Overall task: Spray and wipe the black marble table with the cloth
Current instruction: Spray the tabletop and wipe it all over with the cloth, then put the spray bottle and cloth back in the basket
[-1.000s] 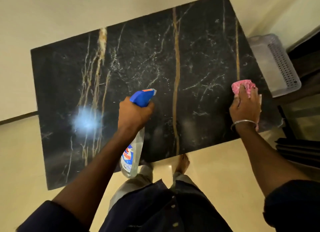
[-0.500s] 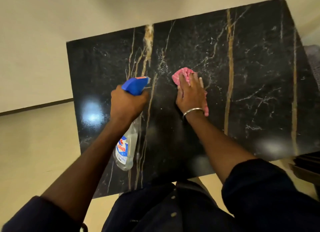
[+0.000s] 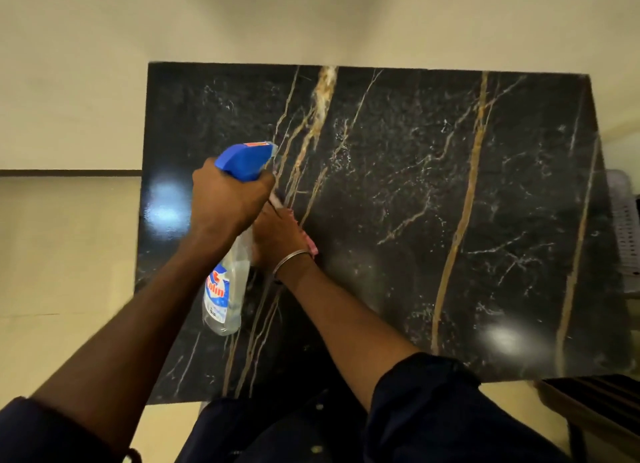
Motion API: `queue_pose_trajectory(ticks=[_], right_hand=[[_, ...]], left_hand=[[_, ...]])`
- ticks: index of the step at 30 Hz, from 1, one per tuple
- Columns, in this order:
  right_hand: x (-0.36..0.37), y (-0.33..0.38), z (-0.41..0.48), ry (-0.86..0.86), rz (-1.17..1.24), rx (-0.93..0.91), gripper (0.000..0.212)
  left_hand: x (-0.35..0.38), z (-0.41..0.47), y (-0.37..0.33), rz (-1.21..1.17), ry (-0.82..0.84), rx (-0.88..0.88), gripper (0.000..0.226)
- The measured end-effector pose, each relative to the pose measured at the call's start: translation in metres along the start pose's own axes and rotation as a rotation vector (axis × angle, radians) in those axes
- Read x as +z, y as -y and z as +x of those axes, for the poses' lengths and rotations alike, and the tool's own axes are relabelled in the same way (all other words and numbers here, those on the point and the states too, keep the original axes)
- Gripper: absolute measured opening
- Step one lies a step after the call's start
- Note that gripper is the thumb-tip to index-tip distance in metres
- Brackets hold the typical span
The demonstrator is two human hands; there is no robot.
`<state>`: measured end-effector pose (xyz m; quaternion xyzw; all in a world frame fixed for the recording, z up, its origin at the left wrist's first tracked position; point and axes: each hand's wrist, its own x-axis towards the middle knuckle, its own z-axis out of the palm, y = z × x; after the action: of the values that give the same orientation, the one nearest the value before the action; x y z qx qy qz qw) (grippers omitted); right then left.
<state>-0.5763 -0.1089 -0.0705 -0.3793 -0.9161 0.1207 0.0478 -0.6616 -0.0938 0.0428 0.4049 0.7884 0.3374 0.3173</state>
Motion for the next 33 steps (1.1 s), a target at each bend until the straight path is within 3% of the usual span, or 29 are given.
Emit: queue_pose_trajectory(ticks=[3,8,12,15,20,24,27,31,33], right_hand=[[0.001,-0.039,-0.024,-0.029,0.035,0.043,0.04],[-0.029,-0.154,-0.091,-0.114,-0.036,0.319,0.05],[-0.06,-0.259,-0.155,-0.1,-0.132,0.507,0.05],[-0.082,-0.324,-0.207,-0.071,-0.162,0.619,0.052],[-0.113,-0.379,-0.258,0.005,-0.131,0.595,0.054],[-0.121,-0.402,-0.288,-0.018,-0.049,0.594,0.049],[-0.131,-0.41,-0.296,-0.122,0.318,0.661,0.045],[-0.166,-0.404,-0.314,-0.36,1.124,1.039,0.037],[-0.18,-0.399,-0.332,-0.436,1.545,1.195,0.036]], left_hand=[[0.02,-0.006,-0.018,-0.003,0.008,0.014,0.019],[0.071,-0.025,-0.055,-0.051,-0.082,-0.085,0.039],[0.12,-0.056,-0.095,-0.078,-0.147,-0.065,0.023],[0.161,-0.084,-0.126,-0.117,-0.185,-0.072,0.029],[0.213,-0.117,-0.175,-0.185,-0.173,-0.016,0.023],[0.241,-0.132,-0.211,-0.187,-0.122,0.073,0.032],[0.25,-0.14,-0.227,-0.19,-0.005,0.157,0.034],[0.256,-0.154,-0.239,-0.23,0.167,0.254,0.011],[0.262,-0.161,-0.245,-0.273,0.233,0.236,0.018]])
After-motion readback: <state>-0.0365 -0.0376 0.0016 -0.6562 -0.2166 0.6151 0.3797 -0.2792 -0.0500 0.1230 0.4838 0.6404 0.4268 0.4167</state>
